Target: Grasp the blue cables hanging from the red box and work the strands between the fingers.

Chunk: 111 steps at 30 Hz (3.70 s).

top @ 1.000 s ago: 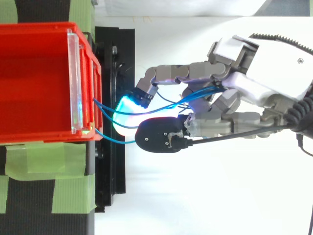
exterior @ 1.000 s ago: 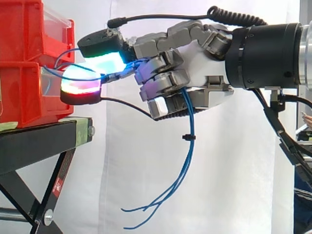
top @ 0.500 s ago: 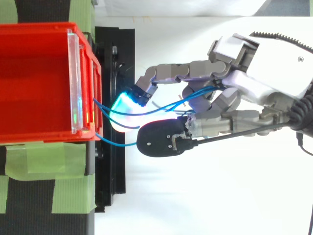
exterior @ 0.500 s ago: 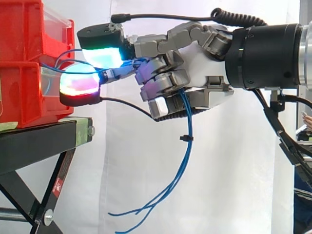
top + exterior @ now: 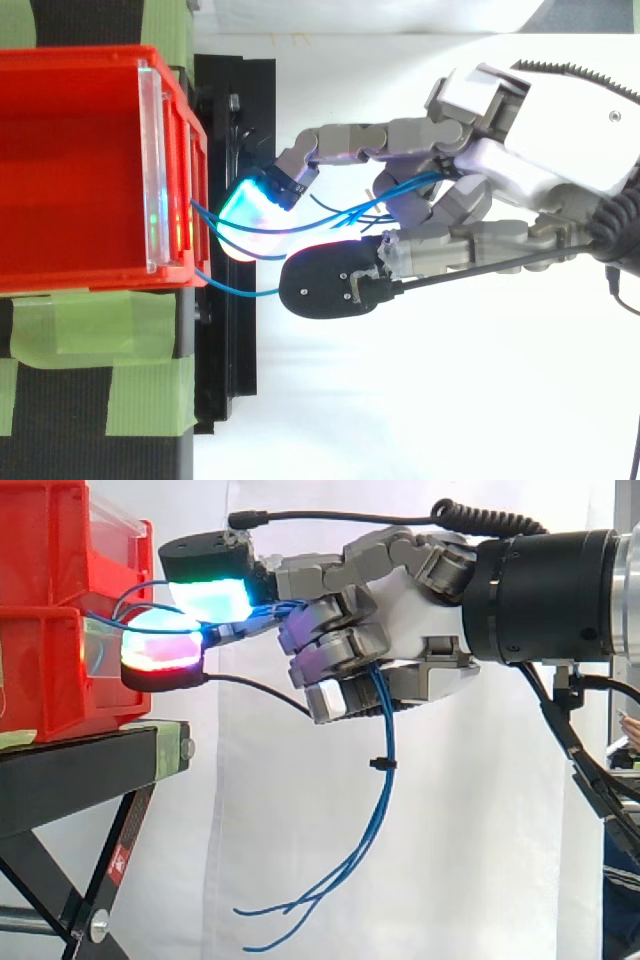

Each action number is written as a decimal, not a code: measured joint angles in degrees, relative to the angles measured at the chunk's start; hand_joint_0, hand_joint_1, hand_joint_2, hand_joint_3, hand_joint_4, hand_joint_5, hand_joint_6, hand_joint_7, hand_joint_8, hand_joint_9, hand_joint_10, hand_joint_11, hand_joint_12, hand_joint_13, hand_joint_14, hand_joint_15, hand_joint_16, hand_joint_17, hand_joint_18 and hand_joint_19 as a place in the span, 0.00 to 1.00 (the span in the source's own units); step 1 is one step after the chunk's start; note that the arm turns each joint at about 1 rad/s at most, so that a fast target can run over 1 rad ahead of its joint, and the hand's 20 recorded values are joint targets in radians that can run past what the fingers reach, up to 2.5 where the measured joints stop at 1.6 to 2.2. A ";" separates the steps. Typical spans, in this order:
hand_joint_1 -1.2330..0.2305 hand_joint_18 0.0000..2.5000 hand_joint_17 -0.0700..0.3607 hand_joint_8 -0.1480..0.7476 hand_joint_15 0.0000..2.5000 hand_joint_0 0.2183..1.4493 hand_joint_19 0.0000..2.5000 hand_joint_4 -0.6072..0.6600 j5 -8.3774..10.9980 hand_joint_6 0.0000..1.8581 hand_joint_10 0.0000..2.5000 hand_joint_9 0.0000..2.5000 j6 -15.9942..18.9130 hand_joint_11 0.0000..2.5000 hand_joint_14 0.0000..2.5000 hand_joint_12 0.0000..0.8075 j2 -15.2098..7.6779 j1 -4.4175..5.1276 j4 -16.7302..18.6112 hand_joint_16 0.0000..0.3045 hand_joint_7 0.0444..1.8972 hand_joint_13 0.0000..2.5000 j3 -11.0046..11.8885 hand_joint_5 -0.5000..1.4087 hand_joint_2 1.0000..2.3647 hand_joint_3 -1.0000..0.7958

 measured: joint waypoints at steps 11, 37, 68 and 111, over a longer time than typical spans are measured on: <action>0.42 0.97 0.55 0.78 0.64 0.50 0.26 0.72 -0.10 0.01 1.00 0.55 -0.05 1.00 1.00 0.77 0.00 -0.22 0.00 0.73 0.60 0.72 0.01 0.56 0.12 0.59; 0.37 0.97 0.55 0.78 0.64 0.48 0.26 0.83 -0.27 0.01 1.00 0.55 -0.07 1.00 1.00 0.77 0.00 -0.45 -0.53 0.73 0.55 0.72 0.01 0.58 0.18 0.50; 0.49 0.97 0.55 0.78 0.64 0.42 0.26 0.72 -0.23 0.01 1.00 0.55 -0.26 1.00 1.00 0.77 0.01 -0.46 -1.05 0.73 0.66 0.72 0.00 0.54 0.00 0.00; 0.43 0.97 0.55 0.78 0.64 0.53 0.26 0.70 0.49 0.01 1.00 0.55 -8.79 1.00 1.00 0.77 0.49 -2.43 -0.74 0.73 0.67 0.72 2.44 0.54 0.01 0.10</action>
